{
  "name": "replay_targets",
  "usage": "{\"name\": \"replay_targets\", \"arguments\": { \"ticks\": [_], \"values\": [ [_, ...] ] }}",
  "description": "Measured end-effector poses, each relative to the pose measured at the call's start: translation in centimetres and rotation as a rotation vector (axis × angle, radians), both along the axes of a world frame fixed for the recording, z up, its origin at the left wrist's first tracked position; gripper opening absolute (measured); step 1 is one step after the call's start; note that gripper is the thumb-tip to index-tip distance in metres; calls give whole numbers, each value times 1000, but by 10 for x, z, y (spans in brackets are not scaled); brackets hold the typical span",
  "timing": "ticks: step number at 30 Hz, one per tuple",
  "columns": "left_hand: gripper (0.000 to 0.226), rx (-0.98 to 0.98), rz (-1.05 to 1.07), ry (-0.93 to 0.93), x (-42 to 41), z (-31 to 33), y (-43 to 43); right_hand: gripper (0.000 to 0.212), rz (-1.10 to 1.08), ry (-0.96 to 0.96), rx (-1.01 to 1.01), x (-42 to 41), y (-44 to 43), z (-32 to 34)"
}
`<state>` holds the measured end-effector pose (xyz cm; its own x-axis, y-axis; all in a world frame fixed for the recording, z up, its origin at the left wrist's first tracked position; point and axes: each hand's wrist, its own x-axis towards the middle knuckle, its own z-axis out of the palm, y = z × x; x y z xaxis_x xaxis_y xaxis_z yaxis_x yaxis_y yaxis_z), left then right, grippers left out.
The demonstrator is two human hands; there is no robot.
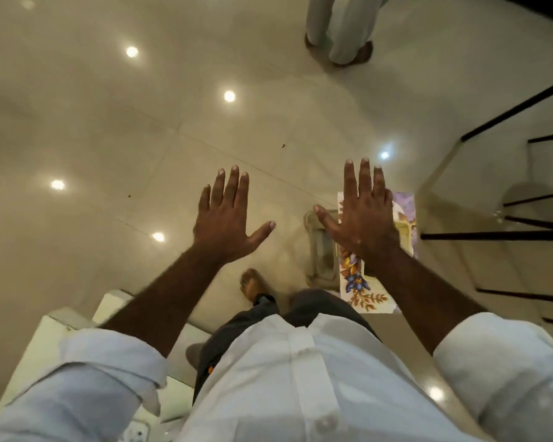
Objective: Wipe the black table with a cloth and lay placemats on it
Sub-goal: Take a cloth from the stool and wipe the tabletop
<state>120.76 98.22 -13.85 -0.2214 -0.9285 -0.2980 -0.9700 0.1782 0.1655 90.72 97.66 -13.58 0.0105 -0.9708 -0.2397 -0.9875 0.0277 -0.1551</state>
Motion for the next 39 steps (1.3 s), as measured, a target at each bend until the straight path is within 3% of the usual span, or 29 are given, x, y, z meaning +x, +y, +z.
{"name": "replay_targets", "arguments": {
  "ticks": [8, 17, 31, 39],
  "values": [
    [120, -12, -213, -33, -2, 1, -157, 114, -236, -22, -69, 9, -91, -17],
    [119, -23, -402, -69, -94, 4, -343, 114, -416, -37, -45, -62, -220, -35],
    [119, 22, -1075, -28, -385, 5, -606, 113, -1098, 14, -37, -212, -349, -29],
    [120, 42, -1515, -54, -580, 8, -653, 112, -1582, 86, -55, -281, -356, -11]
  ]
}}
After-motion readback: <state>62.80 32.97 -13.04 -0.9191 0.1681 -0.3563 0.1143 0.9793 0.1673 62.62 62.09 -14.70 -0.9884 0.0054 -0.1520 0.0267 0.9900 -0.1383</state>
